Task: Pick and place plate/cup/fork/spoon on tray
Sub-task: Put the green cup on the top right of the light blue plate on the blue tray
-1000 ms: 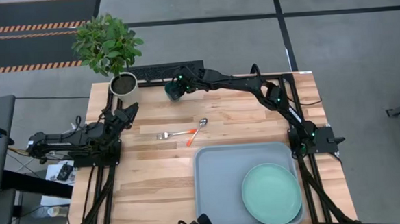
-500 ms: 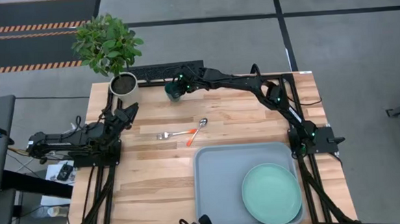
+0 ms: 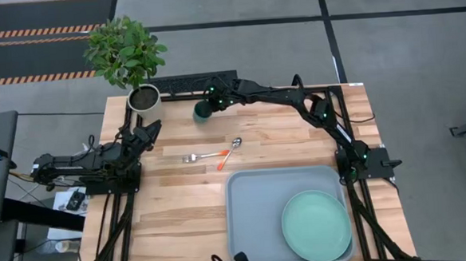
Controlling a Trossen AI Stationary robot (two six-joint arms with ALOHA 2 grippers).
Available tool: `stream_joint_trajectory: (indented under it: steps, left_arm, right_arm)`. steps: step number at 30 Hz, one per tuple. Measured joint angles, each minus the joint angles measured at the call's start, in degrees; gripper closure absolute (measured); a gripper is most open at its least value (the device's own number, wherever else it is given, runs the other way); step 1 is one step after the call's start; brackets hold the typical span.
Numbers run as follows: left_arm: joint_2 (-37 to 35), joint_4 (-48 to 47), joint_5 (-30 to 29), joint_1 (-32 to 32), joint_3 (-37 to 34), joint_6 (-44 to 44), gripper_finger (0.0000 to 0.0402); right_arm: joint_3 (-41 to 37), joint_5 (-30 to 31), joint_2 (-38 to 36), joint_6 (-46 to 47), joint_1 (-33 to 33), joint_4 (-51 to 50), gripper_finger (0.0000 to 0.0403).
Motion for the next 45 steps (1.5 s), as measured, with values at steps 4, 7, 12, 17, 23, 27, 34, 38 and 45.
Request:
stream_joint_trajectory:
  steps: [4,7,12,17,23,27,34,38,45]
  left_arm:
    - [-0.01,0.01,0.00,0.00,0.00,0.00,0.0170]
    - [0.00,0.02,0.02,0.00,0.00,0.00,0.0170]
    - [0.00,0.03,0.04,0.00,0.00,0.00,0.0170]
    - [0.00,0.05,0.15,0.00,0.00,0.02,0.0170]
    - [0.00,0.10,0.20,0.00,0.00,0.34,0.0170]
    - [0.00,0.12,0.24,0.01,0.00,0.90,0.0170]
    - [-0.01,-0.25,0.35,0.00,0.02,1.47,0.0170]
    - [-0.01,-0.71,0.61,0.00,0.02,1.48,0.0170]
    - [-0.01,-0.89,0.66,0.01,0.02,1.46,0.0170]
  right_arm:
    - [0.00,-1.09,0.00,0.04,-0.19,-1.90,0.0393]
    - [0.02,-1.62,-0.01,-0.02,-0.19,-2.84,0.0397]
    - [0.34,-3.55,-0.31,-0.28,-0.04,-3.26,0.0400]
    - [3.95,-6.19,-0.39,-2.25,0.23,-8.16,0.0400]
    - [9.88,-10.35,-0.50,-7.40,0.66,-18.07,0.0401]
    - [13.62,-12.73,-1.83,-13.51,0.96,-28.93,0.0402]
    - [12.55,-12.55,-14.23,-19.10,2.90,-37.82,0.0402]
    - [12.58,-8.00,-23.24,-19.35,4.96,-45.93,0.0402]
    - [9.89,1.72,-36.16,-10.04,10.24,-56.18,0.0402]
